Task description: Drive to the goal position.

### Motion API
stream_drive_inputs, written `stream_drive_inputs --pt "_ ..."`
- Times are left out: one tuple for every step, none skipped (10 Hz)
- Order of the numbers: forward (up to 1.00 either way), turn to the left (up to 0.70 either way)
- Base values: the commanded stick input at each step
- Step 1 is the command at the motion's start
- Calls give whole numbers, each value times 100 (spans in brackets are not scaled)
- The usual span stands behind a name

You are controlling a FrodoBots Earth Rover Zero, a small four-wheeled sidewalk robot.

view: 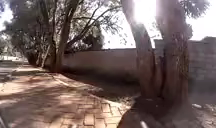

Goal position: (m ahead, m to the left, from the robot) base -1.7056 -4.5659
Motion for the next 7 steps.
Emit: stream_drive_inputs --pt "0 -100" --pt "0 -100" --pt "0 -100" --pt "0 -100" --pt "0 -100" --pt "0 -100" --pt "0 -100"
